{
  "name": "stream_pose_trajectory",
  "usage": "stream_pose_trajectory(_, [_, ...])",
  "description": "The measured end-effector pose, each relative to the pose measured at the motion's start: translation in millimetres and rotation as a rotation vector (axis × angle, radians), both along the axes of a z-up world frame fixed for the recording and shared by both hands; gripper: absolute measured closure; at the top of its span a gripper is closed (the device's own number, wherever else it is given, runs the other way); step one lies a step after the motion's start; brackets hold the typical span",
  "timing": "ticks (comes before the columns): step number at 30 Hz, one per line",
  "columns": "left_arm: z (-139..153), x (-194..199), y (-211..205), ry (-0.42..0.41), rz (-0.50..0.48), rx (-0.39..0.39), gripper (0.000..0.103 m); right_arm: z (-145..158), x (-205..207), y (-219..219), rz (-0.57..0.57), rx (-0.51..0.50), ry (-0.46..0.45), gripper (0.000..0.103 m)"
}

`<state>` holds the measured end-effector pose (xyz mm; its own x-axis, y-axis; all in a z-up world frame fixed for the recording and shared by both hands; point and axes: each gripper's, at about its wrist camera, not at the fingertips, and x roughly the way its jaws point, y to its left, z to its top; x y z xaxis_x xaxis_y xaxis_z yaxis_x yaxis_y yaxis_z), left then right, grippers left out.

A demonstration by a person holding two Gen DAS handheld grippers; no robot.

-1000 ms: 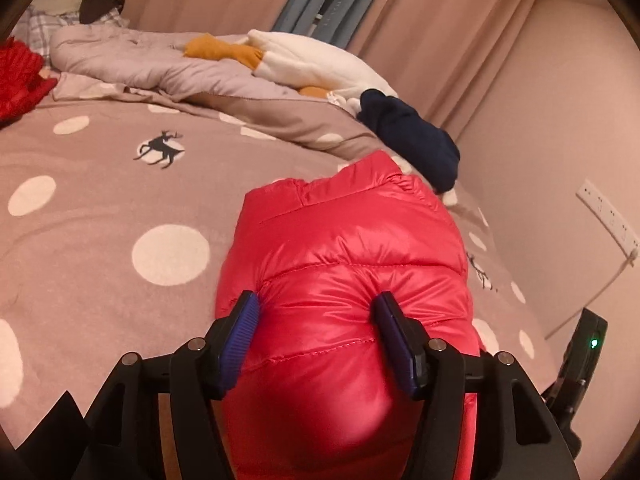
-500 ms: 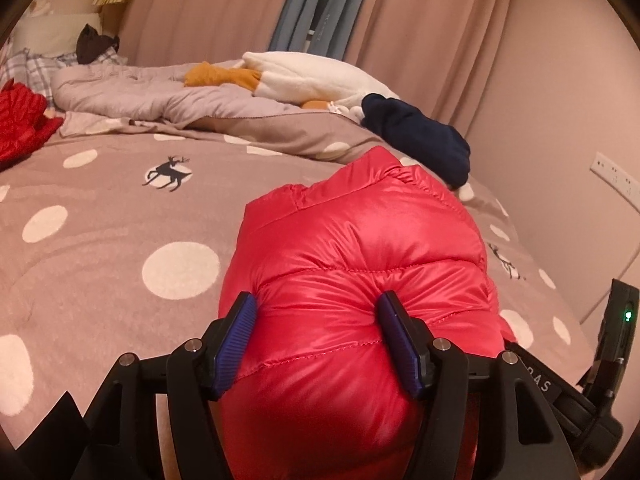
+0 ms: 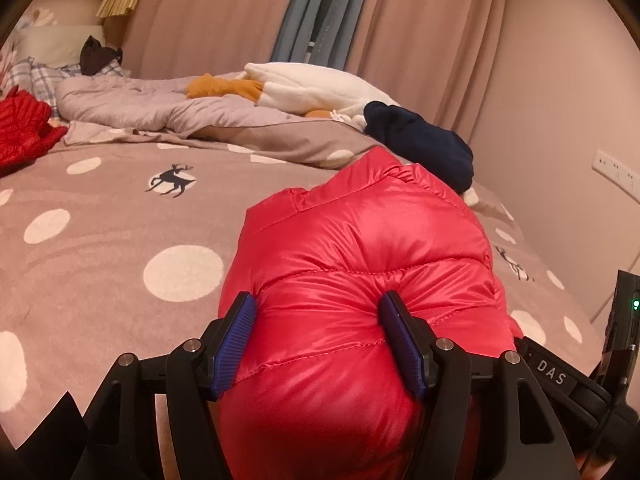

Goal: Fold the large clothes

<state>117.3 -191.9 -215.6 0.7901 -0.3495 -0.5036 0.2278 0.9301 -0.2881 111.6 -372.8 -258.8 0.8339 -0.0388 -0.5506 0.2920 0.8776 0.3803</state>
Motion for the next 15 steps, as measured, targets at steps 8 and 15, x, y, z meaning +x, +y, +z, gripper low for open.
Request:
stream_pose_trajectory(8, [11,-3,28,0.115,-0.011,-0.154,0.032,6,-4,-2,0.008,0.02,-0.011,0.041])
stream_pose_trajectory(15, [42,-24,63,0.092,0.013,-0.246,0.023,39,-31,-2,-0.048,-0.02,0.027,0.006])
